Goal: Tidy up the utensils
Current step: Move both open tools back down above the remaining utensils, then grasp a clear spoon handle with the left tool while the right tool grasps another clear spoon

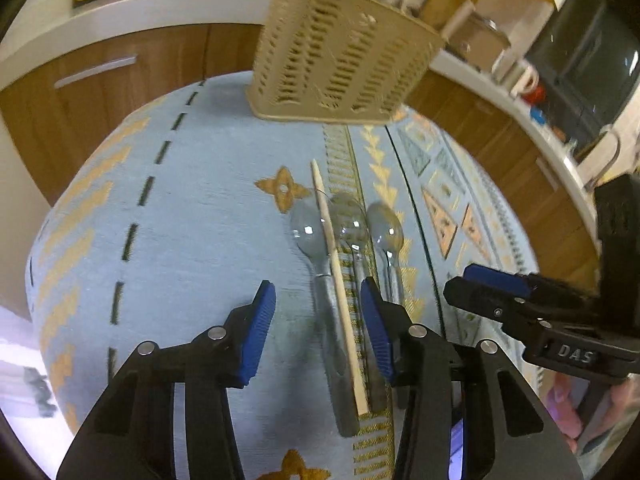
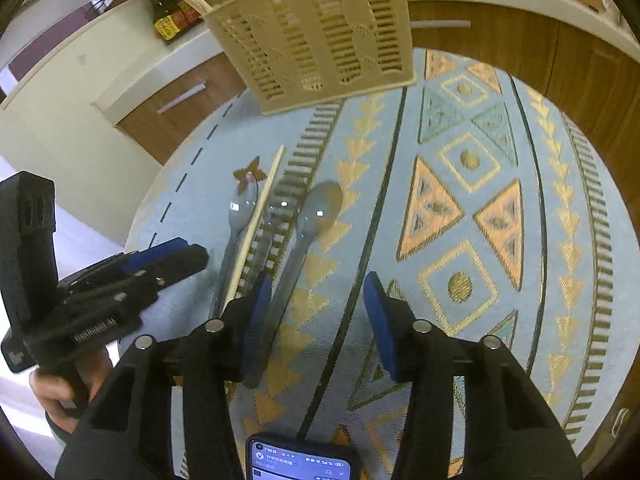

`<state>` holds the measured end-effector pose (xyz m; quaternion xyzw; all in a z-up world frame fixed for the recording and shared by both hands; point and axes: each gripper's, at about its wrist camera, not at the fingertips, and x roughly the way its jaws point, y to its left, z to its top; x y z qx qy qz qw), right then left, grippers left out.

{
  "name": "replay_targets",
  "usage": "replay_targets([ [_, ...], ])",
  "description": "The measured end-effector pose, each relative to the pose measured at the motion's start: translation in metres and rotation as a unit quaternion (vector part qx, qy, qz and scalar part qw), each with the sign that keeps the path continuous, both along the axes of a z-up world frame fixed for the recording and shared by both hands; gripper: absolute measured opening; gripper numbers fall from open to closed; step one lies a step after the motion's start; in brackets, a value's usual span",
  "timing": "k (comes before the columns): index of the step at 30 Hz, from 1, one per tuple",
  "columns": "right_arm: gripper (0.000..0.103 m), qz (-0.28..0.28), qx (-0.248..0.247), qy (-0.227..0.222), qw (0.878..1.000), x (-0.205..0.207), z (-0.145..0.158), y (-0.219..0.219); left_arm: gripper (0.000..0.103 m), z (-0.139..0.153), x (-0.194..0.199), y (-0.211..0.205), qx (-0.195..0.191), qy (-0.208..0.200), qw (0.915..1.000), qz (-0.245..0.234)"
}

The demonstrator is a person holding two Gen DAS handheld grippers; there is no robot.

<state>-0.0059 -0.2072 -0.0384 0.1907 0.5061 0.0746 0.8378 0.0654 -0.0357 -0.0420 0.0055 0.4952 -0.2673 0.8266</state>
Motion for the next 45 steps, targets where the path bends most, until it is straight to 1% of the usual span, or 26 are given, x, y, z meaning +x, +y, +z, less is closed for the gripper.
replay_targets([
  [2, 0.044, -0.003, 0.001, 0.003, 1.000, -0.001, -0.001, -0.003, 0.040, -0.003, 0.005, -0.011, 0.033, -0.005, 0.9994, -0.002],
  [4, 0.044, 0.000, 0.001, 0.002, 1.000, 0.001, -0.001, -0.002, 0.029, -0.006, 0.009, -0.019, 0.053, 0.002, 0.9985, -0.011],
  [6, 0.044, 0.003, -0.003, 0.001, 1.000, -0.001, 0.001, -0.002, 0.026, -0.011, 0.013, -0.028, 0.069, 0.006, 0.9974, -0.020],
  [7, 0.044, 0.005, -0.003, 0.001, 1.000, -0.001, 0.001, -0.001, 0.020, -0.011, 0.012, -0.031, 0.079, -0.001, 0.9967, -0.021],
  [8, 0.044, 0.006, -0.002, 0.002, 1.000, -0.001, 0.002, -0.001, 0.018, -0.011, 0.012, -0.033, 0.088, -0.007, 0.9959, -0.020],
  [9, 0.044, 0.008, -0.001, 0.003, 1.000, 0.000, 0.001, 0.000, 0.011, -0.011, 0.014, -0.033, 0.084, -0.005, 0.9962, -0.020],
  [12, 0.042, 0.014, -0.002, 0.006, 1.000, 0.005, 0.000, 0.004, 0.011, -0.012, 0.013, -0.028, 0.062, 0.003, 0.9979, -0.017],
  [14, 0.037, 0.020, 0.008, 0.010, 1.000, 0.011, -0.001, 0.008, 0.011, -0.012, 0.013, -0.023, 0.045, 0.008, 0.9988, -0.014],
  [16, 0.034, 0.023, 0.020, 0.014, 0.999, 0.017, -0.002, 0.012, 0.011, -0.012, 0.014, -0.014, 0.021, 0.017, 0.9996, -0.005],
  [20, 0.030, 0.027, 0.038, 0.021, 0.999, 0.032, -0.004, 0.021, 0.011, -0.013, 0.015, 0.005, -0.010, 0.027, 0.9995, 0.012],
  [22, 0.029, 0.034, 0.052, 0.025, 0.998, 0.041, -0.006, 0.027, 0.011, -0.012, 0.016, 0.017, -0.012, 0.025, 0.9993, 0.025],
  [24, 0.029, 0.037, 0.052, 0.034, 0.997, 0.049, -0.008, 0.034, 0.011, -0.011, 0.016, 0.028, -0.011, 0.020, 0.9990, 0.039],
  [28, 0.025, 0.038, 0.024, 0.059, 0.997, 0.063, -0.015, 0.051, 0.011, -0.005, 0.016, 0.048, -0.015, 0.012, 0.9982, 0.057],
  [32, 0.025, 0.047, -0.034, 0.053, 0.997, 0.064, -0.012, 0.069, 0.011, 0.001, 0.016, 0.058, -0.023, 0.000, 0.9978, 0.062],
  [34, 0.020, 0.050, -0.061, 0.052, 0.996, 0.063, -0.011, 0.074, 0.011, 0.003, 0.013, 0.059, -0.026, -0.006, 0.9978, 0.061],
  [35, 0.017, 0.050, -0.065, 0.054, 0.995, 0.064, -0.011, 0.074, 0.011, 0.003, 0.011, 0.059, -0.027, -0.009, 0.9978, 0.060],
  [36, 0.016, 0.053, -0.069, 0.057, 0.995, 0.065, -0.012, 0.073, 0.011, 0.004, 0.010, 0.058, -0.029, -0.011, 0.9978, 0.058],
  [43, 0.016, 0.098, -0.119, 0.091, 0.984, 0.081, -0.012, 0.087, 0.011, 0.012, 0.002, 0.053, -0.029, -0.036, 0.9972, 0.058],
  [45, 0.015, 0.102, -0.116, 0.095, 0.983, 0.084, -0.013, 0.087, 0.011, 0.015, 0.000, 0.053, -0.027, -0.044, 0.9969, 0.059],
])
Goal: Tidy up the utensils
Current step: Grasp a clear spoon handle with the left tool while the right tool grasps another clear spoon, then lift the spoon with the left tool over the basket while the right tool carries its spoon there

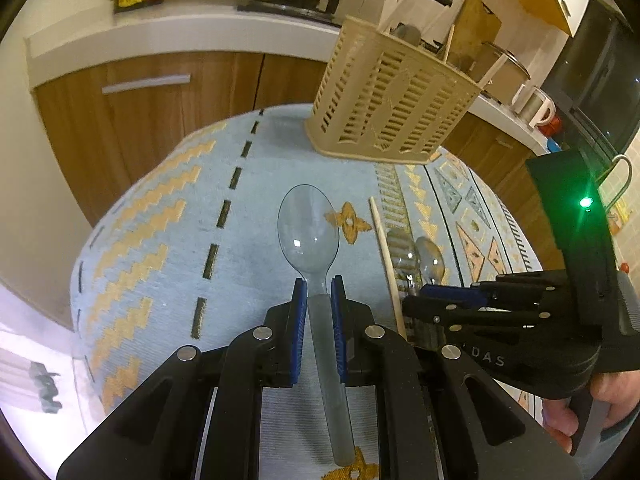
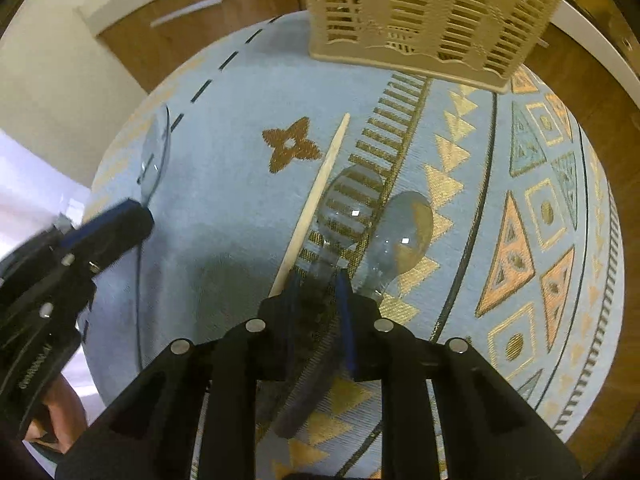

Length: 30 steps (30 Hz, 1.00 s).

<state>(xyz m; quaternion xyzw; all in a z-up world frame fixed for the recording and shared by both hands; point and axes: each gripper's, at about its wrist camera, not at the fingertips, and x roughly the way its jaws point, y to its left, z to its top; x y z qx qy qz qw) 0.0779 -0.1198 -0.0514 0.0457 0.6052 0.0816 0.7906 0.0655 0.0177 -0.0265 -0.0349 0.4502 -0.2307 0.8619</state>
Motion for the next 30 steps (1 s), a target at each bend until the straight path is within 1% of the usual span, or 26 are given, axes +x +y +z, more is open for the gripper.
replay_targets([
  [2, 0.014, 0.000, 0.008, 0.002, 1.000, 0.001, -0.001, -0.001, 0.011, 0.005, -0.002, 0.000, -0.001, -0.009, 1.0000, 0.002],
  [4, 0.011, -0.003, 0.022, 0.001, 1.000, -0.001, -0.002, -0.006, 0.011, 0.010, -0.005, 0.001, -0.005, -0.017, 0.9998, 0.003],
  [6, 0.008, -0.003, 0.038, -0.007, 0.999, -0.004, -0.001, -0.010, 0.011, 0.015, -0.005, 0.000, -0.009, -0.023, 0.9997, 0.003],
  [7, 0.005, -0.003, 0.044, -0.011, 0.999, -0.006, 0.001, -0.012, 0.011, 0.017, -0.005, 0.000, -0.010, -0.025, 0.9996, 0.003],
  [10, 0.002, 0.004, 0.065, -0.017, 0.998, -0.015, 0.007, -0.020, 0.011, 0.024, -0.006, -0.003, -0.015, -0.033, 0.9993, 0.001],
  [14, 0.002, 0.010, 0.078, -0.021, 0.997, -0.018, 0.005, -0.024, 0.011, 0.029, -0.009, -0.009, -0.015, -0.043, 0.9990, -0.002],
  [16, 0.002, 0.009, 0.091, -0.023, 0.996, -0.023, 0.005, -0.035, 0.011, 0.030, -0.010, -0.010, -0.013, -0.044, 0.9989, 0.000],
  [18, 0.002, 0.010, 0.096, -0.029, 0.995, -0.026, 0.009, -0.032, 0.011, 0.030, -0.010, -0.009, -0.014, -0.045, 0.9989, 0.001],
  [20, 0.002, 0.007, 0.093, -0.030, 0.995, -0.028, 0.010, -0.036, 0.011, 0.030, -0.010, -0.006, -0.015, -0.044, 0.9989, 0.004],
  [21, 0.002, 0.006, 0.100, -0.030, 0.994, -0.035, 0.014, -0.043, 0.011, 0.030, -0.010, -0.004, -0.016, -0.042, 0.9990, 0.005],
  [26, 0.002, 0.004, 0.116, -0.037, 0.993, -0.038, 0.022, -0.054, 0.011, 0.028, -0.010, 0.001, -0.021, -0.044, 0.9988, 0.003],
  [28, 0.003, -0.002, 0.103, -0.040, 0.994, -0.037, 0.024, -0.053, 0.011, 0.029, -0.011, 0.001, -0.021, -0.047, 0.9987, 0.001],
  [30, 0.004, -0.001, 0.095, -0.027, 0.995, -0.035, 0.023, -0.051, 0.011, 0.029, -0.012, 0.003, -0.025, -0.047, 0.9986, 0.000],
])
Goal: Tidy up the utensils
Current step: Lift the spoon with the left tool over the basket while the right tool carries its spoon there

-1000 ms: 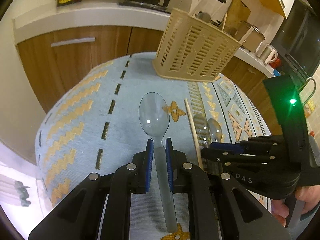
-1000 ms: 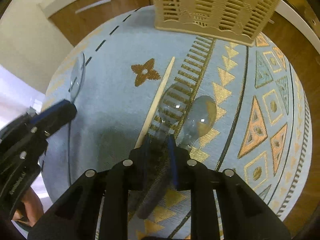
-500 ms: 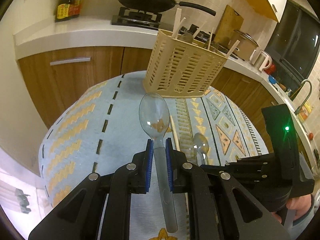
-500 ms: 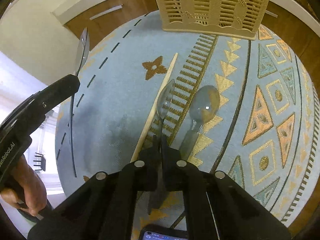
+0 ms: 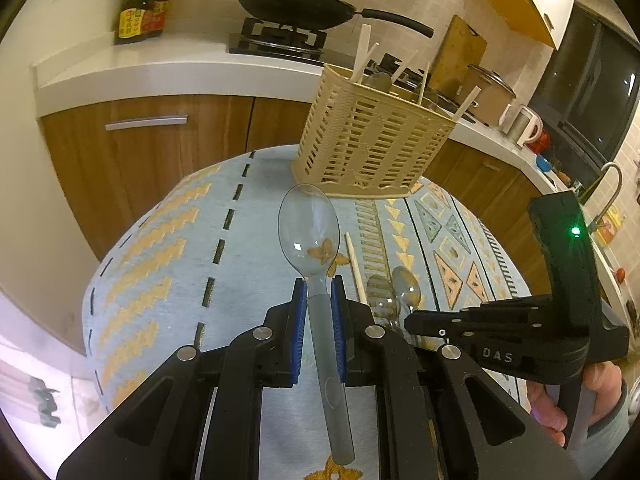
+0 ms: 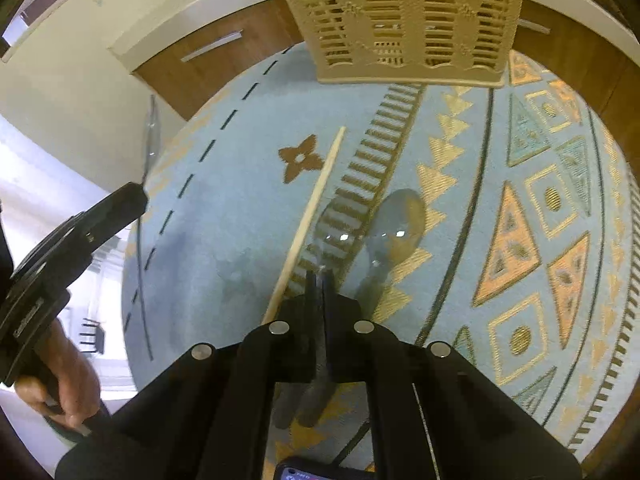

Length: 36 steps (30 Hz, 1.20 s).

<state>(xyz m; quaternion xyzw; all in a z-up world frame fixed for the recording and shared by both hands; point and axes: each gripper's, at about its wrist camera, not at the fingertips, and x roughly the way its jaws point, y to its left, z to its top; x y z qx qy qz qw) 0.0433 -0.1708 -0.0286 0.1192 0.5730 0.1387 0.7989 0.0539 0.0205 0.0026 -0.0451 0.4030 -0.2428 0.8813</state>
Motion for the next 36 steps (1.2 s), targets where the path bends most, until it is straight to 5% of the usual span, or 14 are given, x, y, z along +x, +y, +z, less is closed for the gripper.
replay_targets([
  [10, 0.023, 0.011, -0.045, 0.047, 0.998, 0.013, -0.012, 0.022, 0.011, -0.003, 0.002, 0.005, -0.014, 0.000, 0.9998, -0.012],
  [15, 0.022, 0.023, -0.102, 0.051, 0.993, 0.015, -0.015, 0.042, 0.011, -0.003, 0.002, 0.007, -0.016, -0.004, 0.9998, -0.014],
  [17, 0.013, 0.038, -0.132, 0.045, 0.990, 0.014, -0.015, 0.053, 0.011, -0.001, 0.001, 0.006, -0.014, -0.010, 0.9997, -0.014],
  [20, 0.010, 0.038, -0.087, 0.046, 0.994, 0.013, -0.013, 0.050, 0.011, 0.007, 0.001, 0.003, -0.018, -0.029, 0.9993, -0.017],
  [28, 0.010, 0.025, 0.023, -0.082, 0.996, 0.005, 0.054, 0.006, 0.011, 0.068, 0.015, -0.007, -0.066, -0.122, 0.9902, -0.020],
  [36, 0.010, -0.036, 0.028, -0.258, 0.965, 0.029, 0.139, -0.053, 0.011, 0.144, 0.064, -0.013, -0.117, -0.231, 0.9657, 0.017],
])
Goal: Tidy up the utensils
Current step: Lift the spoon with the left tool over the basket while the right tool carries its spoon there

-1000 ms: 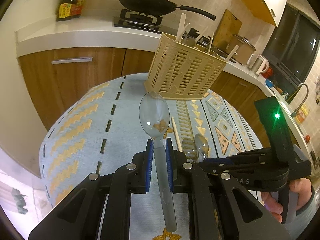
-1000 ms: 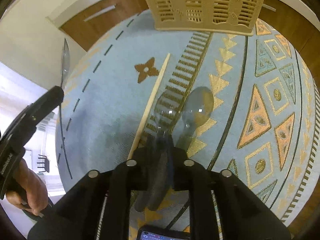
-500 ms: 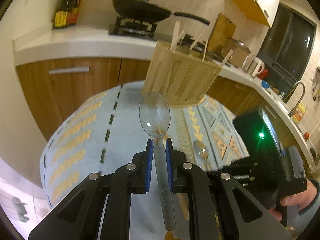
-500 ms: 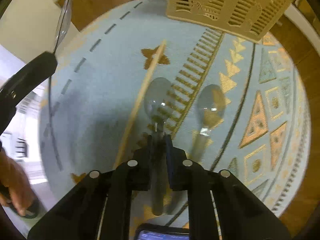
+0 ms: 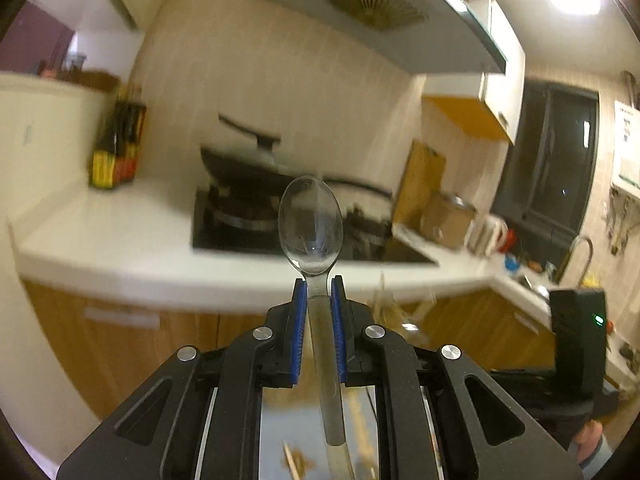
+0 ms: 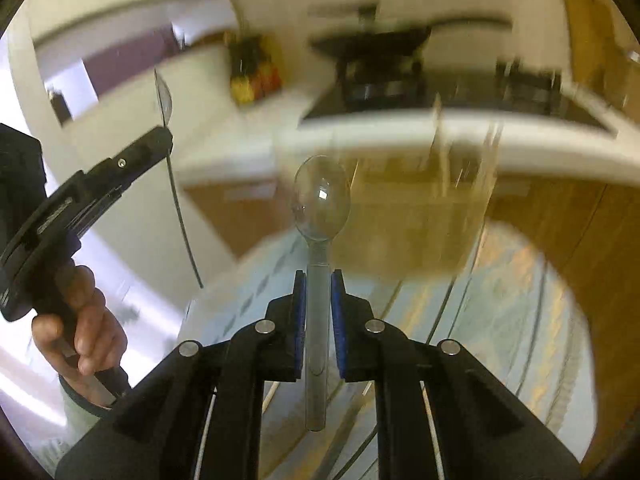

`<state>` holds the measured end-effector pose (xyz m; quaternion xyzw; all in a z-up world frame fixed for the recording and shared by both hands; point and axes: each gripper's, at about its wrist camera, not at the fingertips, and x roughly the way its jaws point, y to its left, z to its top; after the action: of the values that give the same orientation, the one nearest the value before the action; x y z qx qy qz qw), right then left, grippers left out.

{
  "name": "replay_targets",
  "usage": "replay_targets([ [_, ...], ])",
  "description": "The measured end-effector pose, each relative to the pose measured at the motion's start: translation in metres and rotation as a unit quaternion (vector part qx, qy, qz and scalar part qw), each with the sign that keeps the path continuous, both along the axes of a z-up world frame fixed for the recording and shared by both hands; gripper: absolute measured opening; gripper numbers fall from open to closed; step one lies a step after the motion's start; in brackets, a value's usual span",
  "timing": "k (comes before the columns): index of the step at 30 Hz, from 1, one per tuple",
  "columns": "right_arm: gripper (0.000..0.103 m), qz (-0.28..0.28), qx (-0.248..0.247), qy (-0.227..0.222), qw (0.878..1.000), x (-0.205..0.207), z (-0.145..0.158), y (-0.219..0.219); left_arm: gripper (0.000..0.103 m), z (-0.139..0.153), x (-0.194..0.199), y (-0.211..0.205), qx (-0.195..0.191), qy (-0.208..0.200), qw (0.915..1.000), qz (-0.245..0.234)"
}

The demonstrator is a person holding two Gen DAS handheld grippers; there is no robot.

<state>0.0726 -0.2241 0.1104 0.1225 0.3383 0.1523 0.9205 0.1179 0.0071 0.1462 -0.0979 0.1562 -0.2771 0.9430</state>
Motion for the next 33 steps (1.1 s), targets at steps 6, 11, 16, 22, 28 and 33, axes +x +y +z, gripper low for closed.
replay_targets([
  [6, 0.010, -0.060, -0.004, -0.082, 0.995, 0.038, 0.032, -0.027, 0.011, 0.020, 0.049, -0.010, -0.037, -0.044, 0.9983, 0.009],
  [11, 0.010, -0.111, -0.006, -0.116, 0.987, 0.072, 0.034, -0.030, 0.011, 0.015, 0.086, -0.029, -0.035, -0.049, 0.9982, -0.001],
  [16, 0.010, -0.148, -0.001, -0.149, 0.978, 0.099, 0.020, -0.033, 0.011, -0.006, 0.108, -0.047, -0.018, -0.044, 0.9986, -0.021],
  [22, 0.010, -0.168, -0.029, -0.168, 0.971, 0.118, -0.010, -0.026, 0.011, -0.035, 0.122, -0.059, 0.006, -0.031, 0.9989, -0.035],
  [28, 0.010, -0.151, -0.075, -0.180, 0.969, 0.116, -0.014, -0.009, 0.011, -0.055, 0.126, -0.063, 0.012, -0.021, 0.9987, -0.045],
  [33, 0.011, -0.141, -0.072, -0.180, 0.971, 0.110, -0.015, -0.010, 0.011, -0.057, 0.121, -0.064, 0.018, -0.020, 0.9985, -0.049],
])
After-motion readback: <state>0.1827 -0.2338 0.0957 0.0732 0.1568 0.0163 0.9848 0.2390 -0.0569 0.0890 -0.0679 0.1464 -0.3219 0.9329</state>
